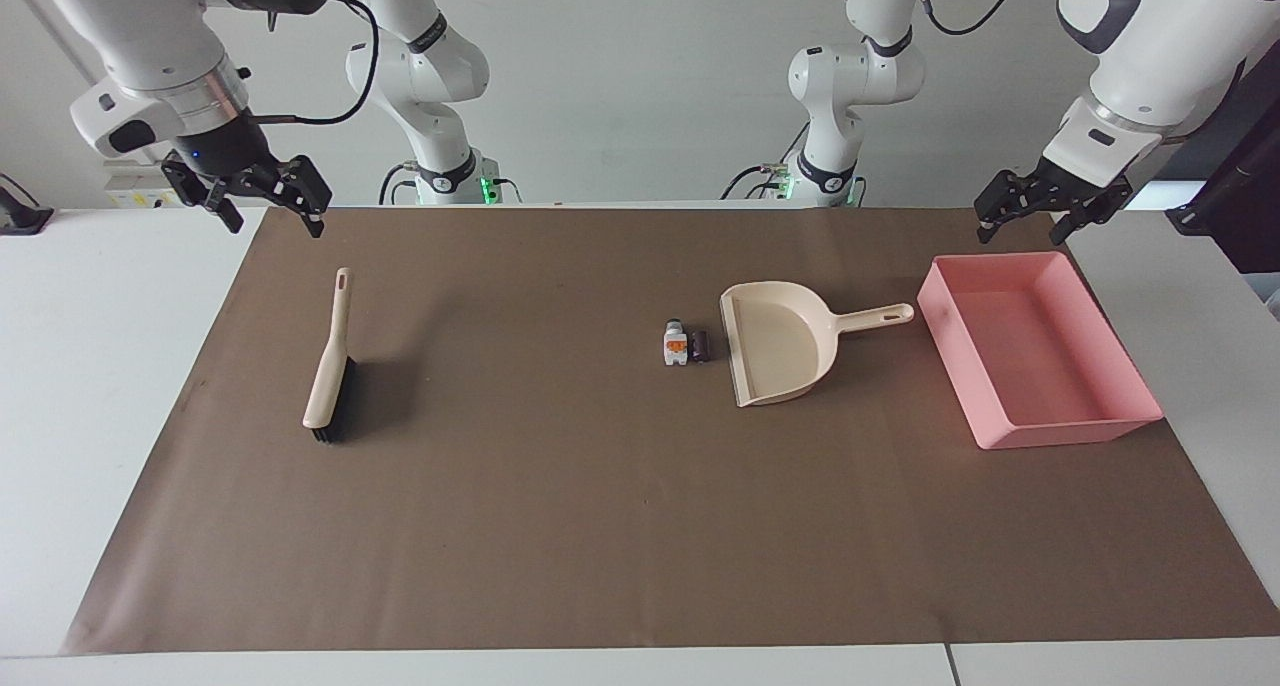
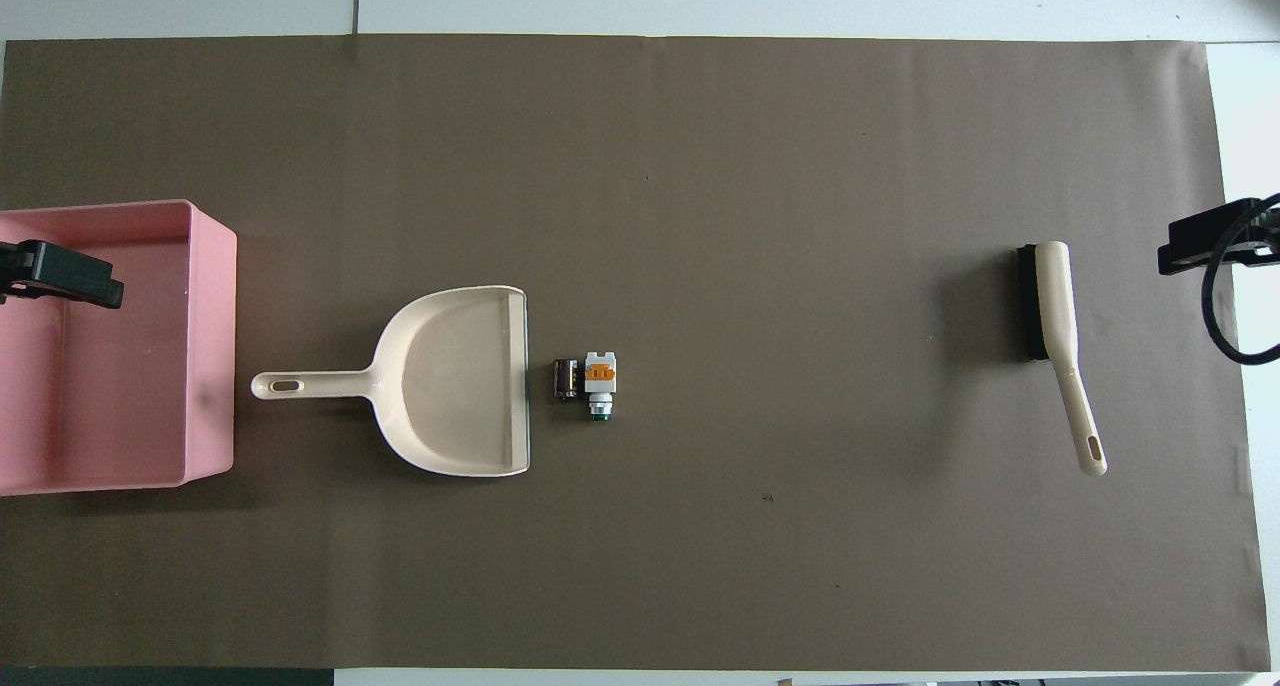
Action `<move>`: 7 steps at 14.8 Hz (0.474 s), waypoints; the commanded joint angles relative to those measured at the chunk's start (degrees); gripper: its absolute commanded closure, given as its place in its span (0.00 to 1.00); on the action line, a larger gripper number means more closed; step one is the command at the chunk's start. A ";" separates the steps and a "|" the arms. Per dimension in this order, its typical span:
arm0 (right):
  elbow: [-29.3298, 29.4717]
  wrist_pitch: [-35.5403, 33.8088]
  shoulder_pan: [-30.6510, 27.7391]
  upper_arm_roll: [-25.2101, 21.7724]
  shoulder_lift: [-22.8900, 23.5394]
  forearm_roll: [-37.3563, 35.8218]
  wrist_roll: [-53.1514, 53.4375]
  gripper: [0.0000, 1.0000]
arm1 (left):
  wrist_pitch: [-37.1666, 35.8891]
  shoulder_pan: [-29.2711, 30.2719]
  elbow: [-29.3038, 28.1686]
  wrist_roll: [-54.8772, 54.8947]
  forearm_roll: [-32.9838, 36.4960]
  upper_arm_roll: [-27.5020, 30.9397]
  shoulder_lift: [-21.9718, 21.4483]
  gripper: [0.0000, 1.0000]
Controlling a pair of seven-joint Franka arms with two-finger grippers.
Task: Clean e-waste and dump in bin
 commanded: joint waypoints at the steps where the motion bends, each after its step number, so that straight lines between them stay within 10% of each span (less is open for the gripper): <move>1: -1.86 2.12 -0.71 0.34 -1.22 -0.83 -1.61 0.00 | 1.66 -0.26 -3.38 -0.86 0.81 0.15 -2.71 0.02; 7: -1.77 1.69 -0.89 0.26 -1.22 -0.74 -1.26 0.00 | 0.26 -0.70 -1.79 -1.30 0.81 -0.02 -2.18 0.01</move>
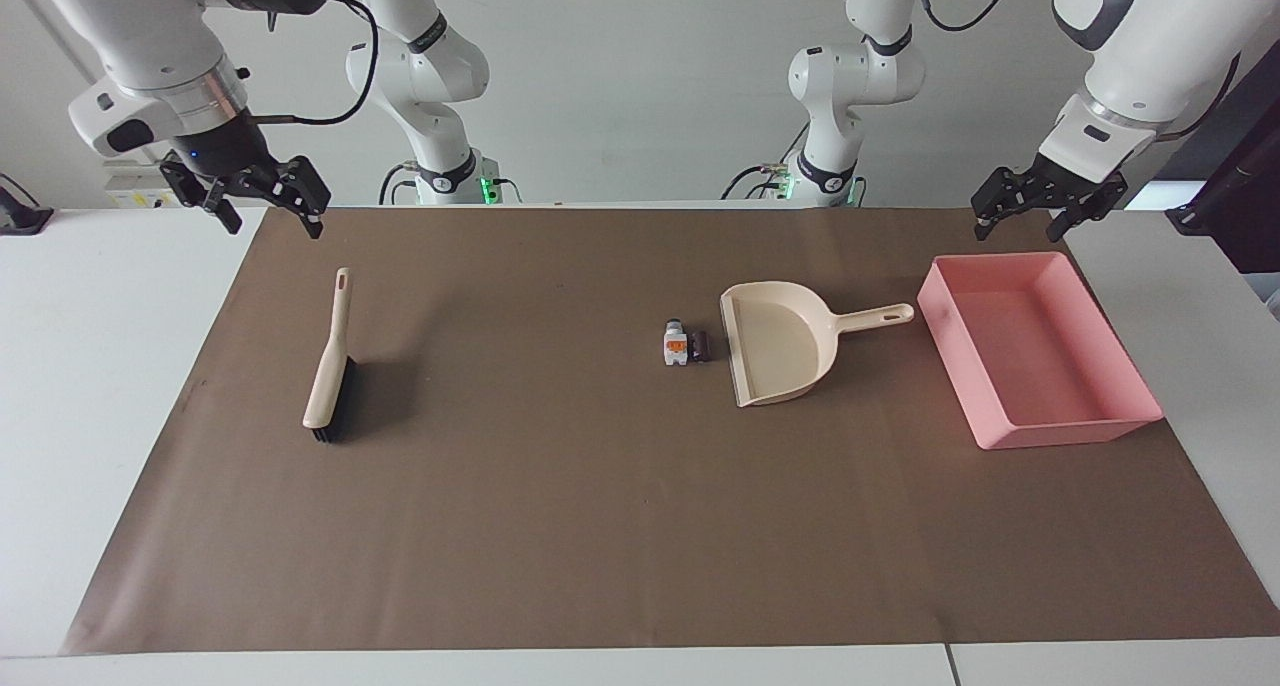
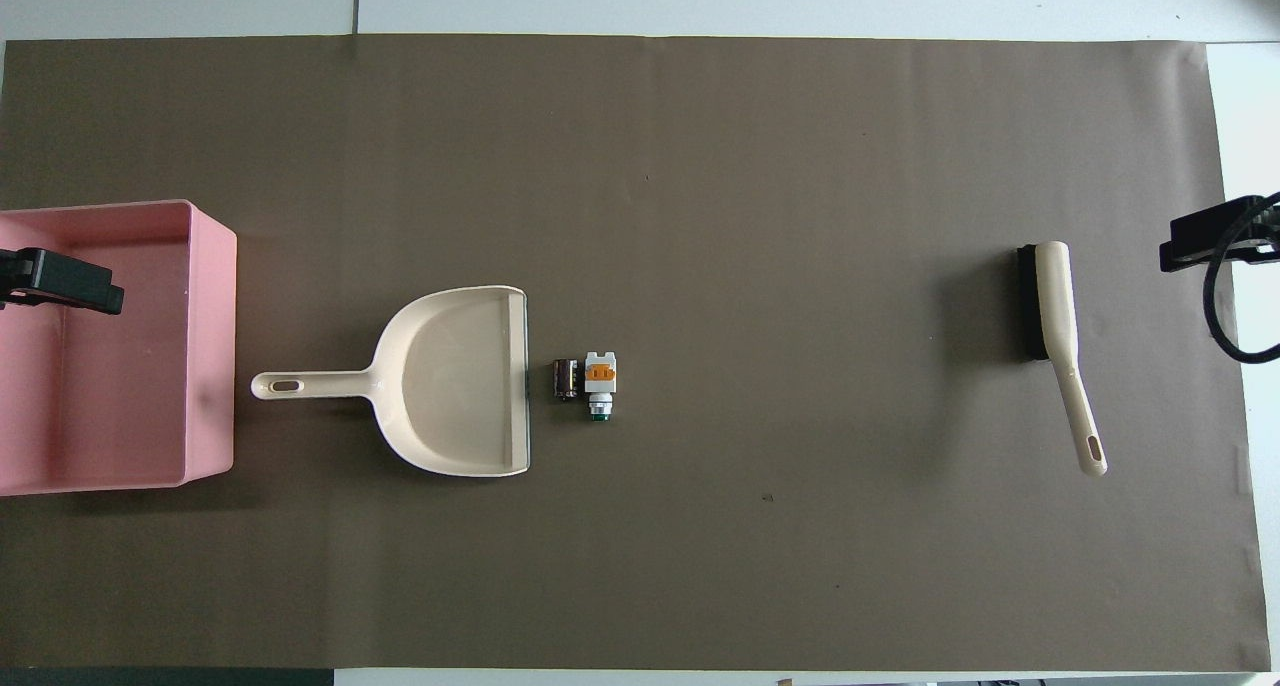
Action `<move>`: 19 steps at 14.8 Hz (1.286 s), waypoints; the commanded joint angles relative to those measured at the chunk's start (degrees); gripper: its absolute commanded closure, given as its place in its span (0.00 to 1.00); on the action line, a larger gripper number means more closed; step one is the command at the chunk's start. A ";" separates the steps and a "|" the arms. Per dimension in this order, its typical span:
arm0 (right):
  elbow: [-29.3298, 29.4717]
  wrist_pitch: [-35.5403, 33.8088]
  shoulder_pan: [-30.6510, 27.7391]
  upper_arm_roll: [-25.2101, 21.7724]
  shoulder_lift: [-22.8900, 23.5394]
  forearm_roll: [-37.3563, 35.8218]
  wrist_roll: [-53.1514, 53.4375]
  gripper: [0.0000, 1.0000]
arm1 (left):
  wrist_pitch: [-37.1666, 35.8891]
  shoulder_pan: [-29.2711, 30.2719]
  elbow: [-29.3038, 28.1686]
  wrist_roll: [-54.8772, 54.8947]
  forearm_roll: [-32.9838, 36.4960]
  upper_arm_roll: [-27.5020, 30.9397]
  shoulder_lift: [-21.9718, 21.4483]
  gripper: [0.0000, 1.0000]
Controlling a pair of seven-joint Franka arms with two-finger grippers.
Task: Clean e-waste and dump in bin
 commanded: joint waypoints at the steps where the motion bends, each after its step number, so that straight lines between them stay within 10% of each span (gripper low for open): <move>1: -1.75 0.97 -0.67 0.29 -1.22 -0.66 -1.34 0.00 | -2.37 -0.79 -0.72 -1.06 0.81 0.18 -1.09 0.01; 4: -3.41 1.22 -0.76 0.29 -1.74 -0.66 -1.16 0.00 | -4.94 -0.97 -0.81 -1.14 0.81 0.00 -1.35 0.01; 8: -27.53 19.11 -3.39 0.21 -11.22 -0.66 -1.51 0.00 | -2.23 -1.15 -0.98 -0.53 0.81 -0.09 -1.27 0.01; 11: -35.14 24.51 -6.03 0.20 -10.37 -0.66 -2.04 0.00 | 1.02 -1.24 -0.98 1.21 0.81 -0.17 -1.09 0.01; 19: -50.26 40.68 -9.02 0.20 -7.99 -0.66 -9.86 0.00 | 3.39 -2.99 -4.66 42.13 0.81 -1.14 -1.53 0.01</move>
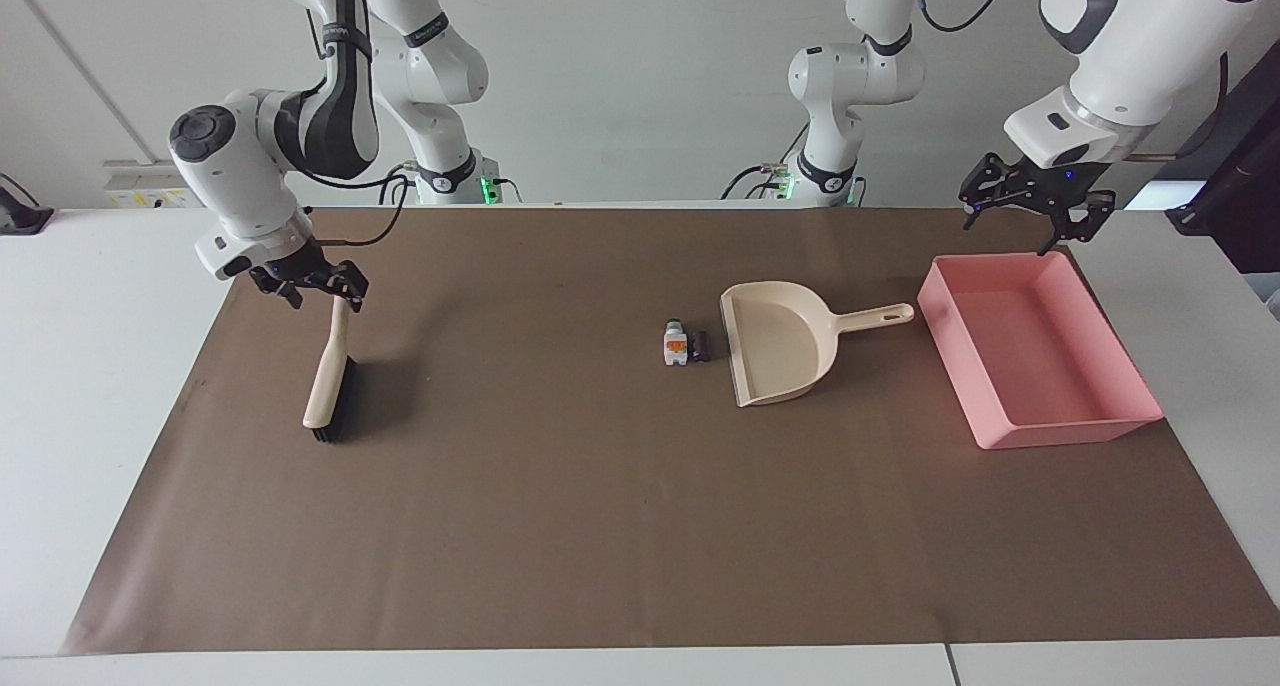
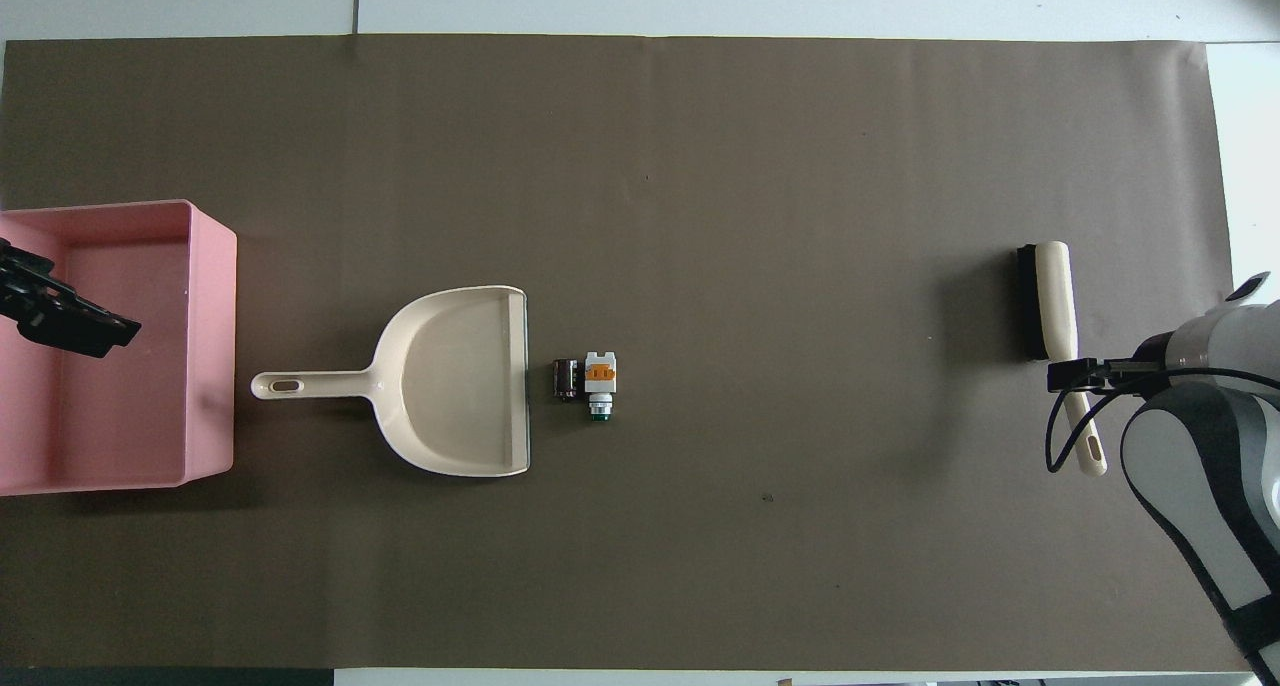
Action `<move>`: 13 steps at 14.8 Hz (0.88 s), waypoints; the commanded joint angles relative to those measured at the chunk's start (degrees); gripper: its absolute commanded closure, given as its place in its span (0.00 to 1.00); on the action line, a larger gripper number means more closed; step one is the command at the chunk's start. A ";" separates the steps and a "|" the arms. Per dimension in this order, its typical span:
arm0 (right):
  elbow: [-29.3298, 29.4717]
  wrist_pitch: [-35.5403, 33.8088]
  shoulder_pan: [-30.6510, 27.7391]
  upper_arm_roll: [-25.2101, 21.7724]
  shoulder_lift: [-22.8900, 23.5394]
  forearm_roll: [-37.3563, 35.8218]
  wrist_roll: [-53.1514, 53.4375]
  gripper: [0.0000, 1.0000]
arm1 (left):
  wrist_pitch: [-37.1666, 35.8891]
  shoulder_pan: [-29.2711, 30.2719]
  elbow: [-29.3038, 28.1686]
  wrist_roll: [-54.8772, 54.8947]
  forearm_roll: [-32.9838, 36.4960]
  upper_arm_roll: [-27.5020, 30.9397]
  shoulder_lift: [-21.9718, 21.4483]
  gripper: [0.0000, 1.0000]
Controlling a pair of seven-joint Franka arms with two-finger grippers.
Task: Clean e-waste and dump in bin
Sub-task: 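Grasp the dustpan handle with the left gripper while the right gripper reaches the brush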
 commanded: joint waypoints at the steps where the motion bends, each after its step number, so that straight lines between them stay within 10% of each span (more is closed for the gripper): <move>1: -2.73 3.83 -1.41 0.41 0.45 -0.65 -2.17 0.00 | 3.93 -1.92 -4.38 13.12 0.81 -0.22 -1.76 0.01; 13: -6.25 6.83 -3.25 0.59 1.43 0.32 -5.51 0.03 | 23.09 -10.44 -25.03 23.53 11.70 -0.48 -0.80 0.06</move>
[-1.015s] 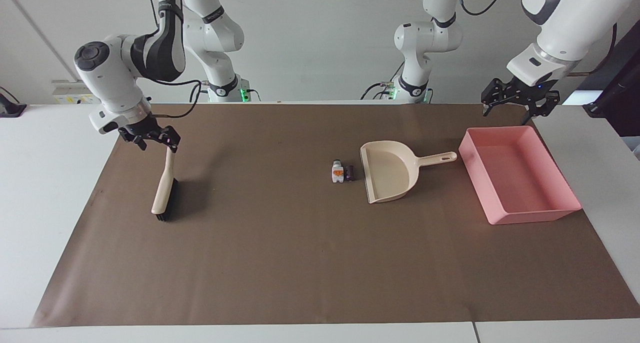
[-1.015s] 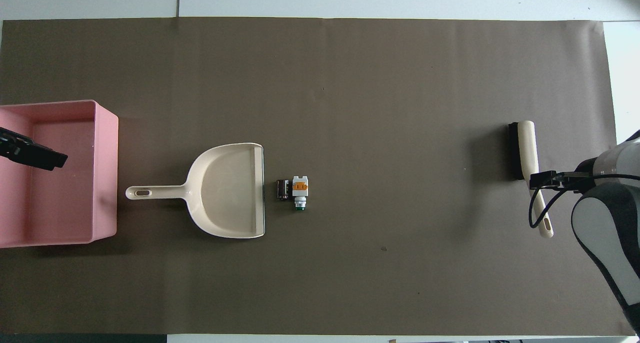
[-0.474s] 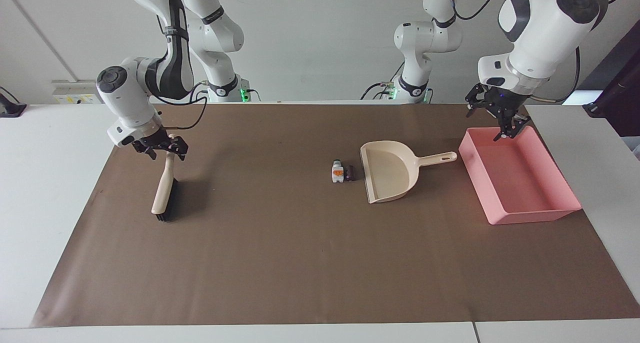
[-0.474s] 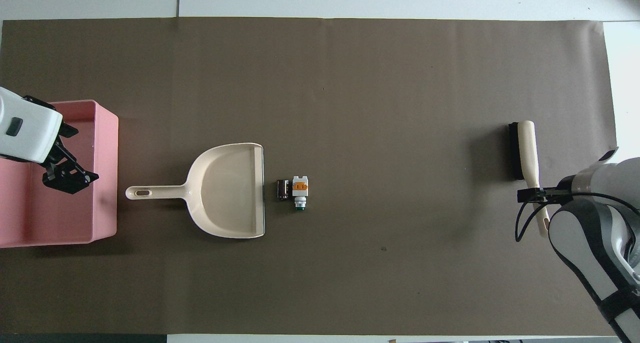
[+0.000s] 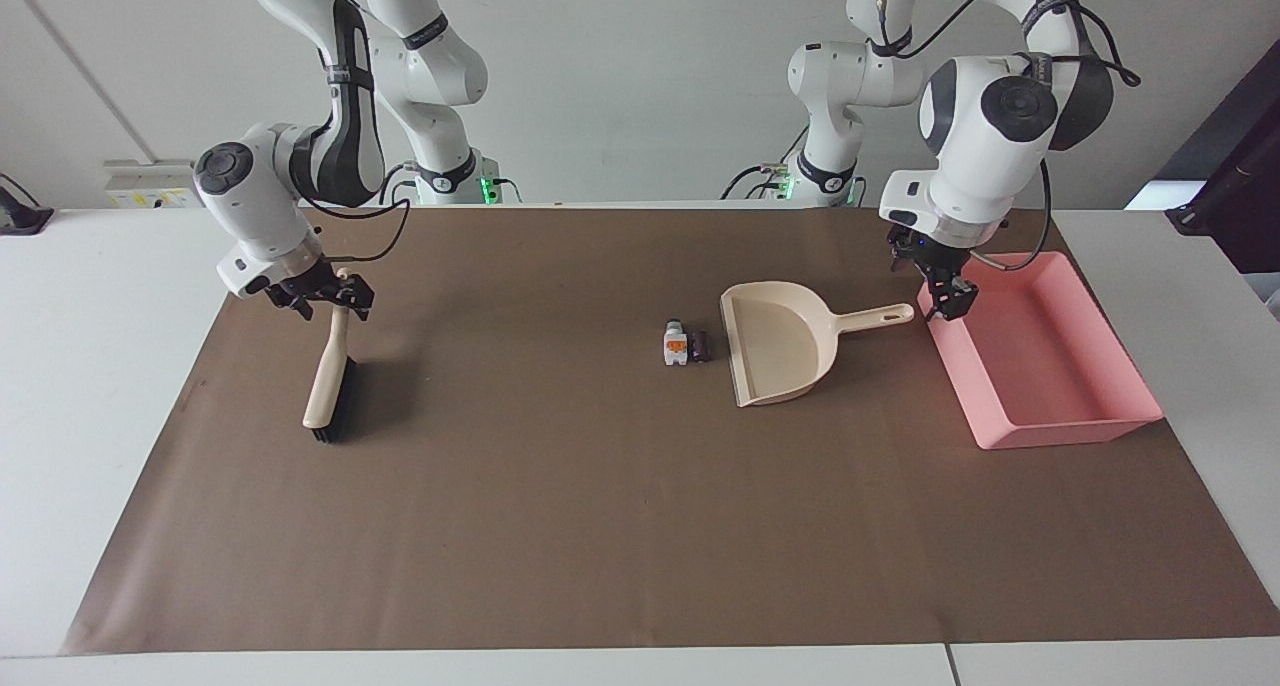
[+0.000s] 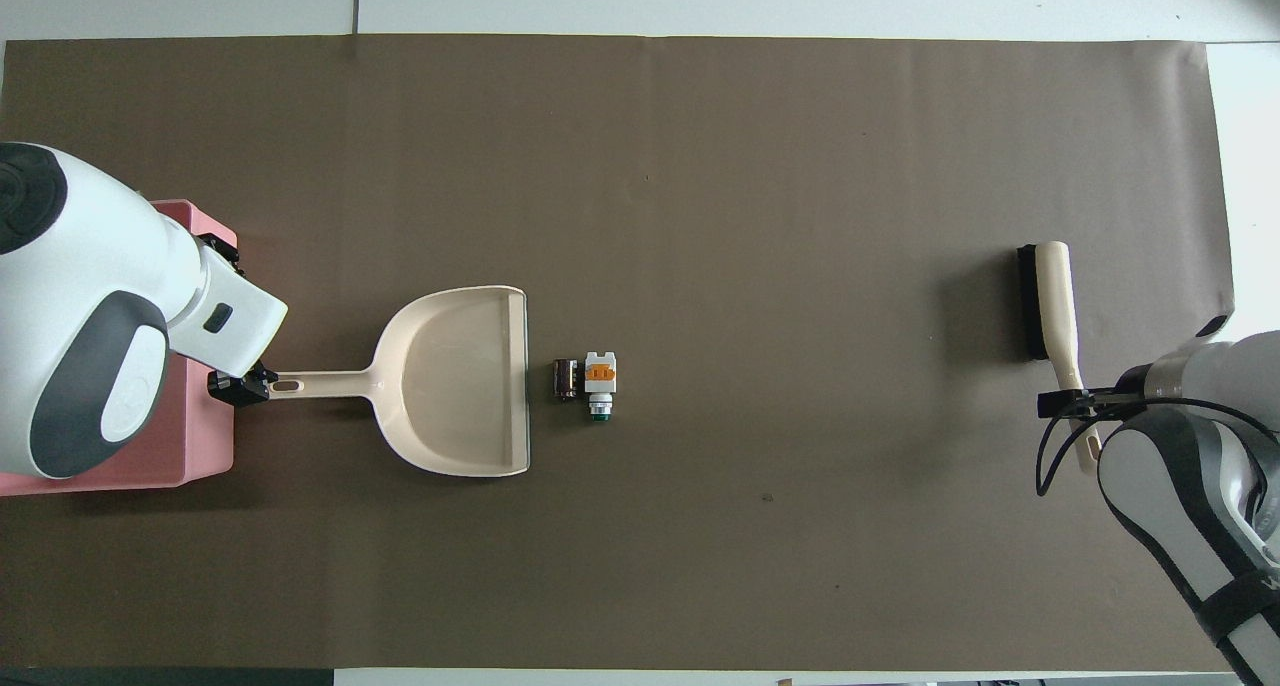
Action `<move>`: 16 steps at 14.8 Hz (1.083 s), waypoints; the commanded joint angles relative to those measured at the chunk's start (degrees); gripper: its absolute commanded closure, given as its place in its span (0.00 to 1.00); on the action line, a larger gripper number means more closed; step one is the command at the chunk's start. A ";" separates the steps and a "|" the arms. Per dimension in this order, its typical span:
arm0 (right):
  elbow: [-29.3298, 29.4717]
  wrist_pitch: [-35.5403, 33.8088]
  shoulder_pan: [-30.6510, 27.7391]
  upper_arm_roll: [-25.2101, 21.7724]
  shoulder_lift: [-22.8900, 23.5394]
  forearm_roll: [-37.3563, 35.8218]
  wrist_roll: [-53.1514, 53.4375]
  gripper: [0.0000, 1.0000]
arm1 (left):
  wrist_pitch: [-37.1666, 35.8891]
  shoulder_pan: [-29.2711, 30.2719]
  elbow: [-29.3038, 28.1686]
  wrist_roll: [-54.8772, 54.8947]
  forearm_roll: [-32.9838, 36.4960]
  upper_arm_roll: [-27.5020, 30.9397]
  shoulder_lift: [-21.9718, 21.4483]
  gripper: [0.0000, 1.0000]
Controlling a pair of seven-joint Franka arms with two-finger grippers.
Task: Clean e-waste and dump in bin
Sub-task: 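Grasp the dustpan handle with the left gripper while the right gripper reaches the brush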
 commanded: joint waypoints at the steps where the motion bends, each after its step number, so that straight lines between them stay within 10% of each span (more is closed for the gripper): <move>1: -0.39 -0.19 -0.42 0.48 -0.63 0.38 -1.26 0.05 | 5.48 -1.34 -5.82 -0.38 3.15 0.55 -1.01 0.06; 13: 1.28 -2.83 -0.07 0.48 -0.36 2.85 -1.35 0.22 | 16.65 -6.25 -16.56 -8.82 9.83 0.46 0.83 0.08; 16: 1.37 -2.83 -0.07 0.48 -0.36 2.76 -1.26 0.56 | 18.24 -7.22 -17.44 -9.95 9.83 0.46 1.27 0.09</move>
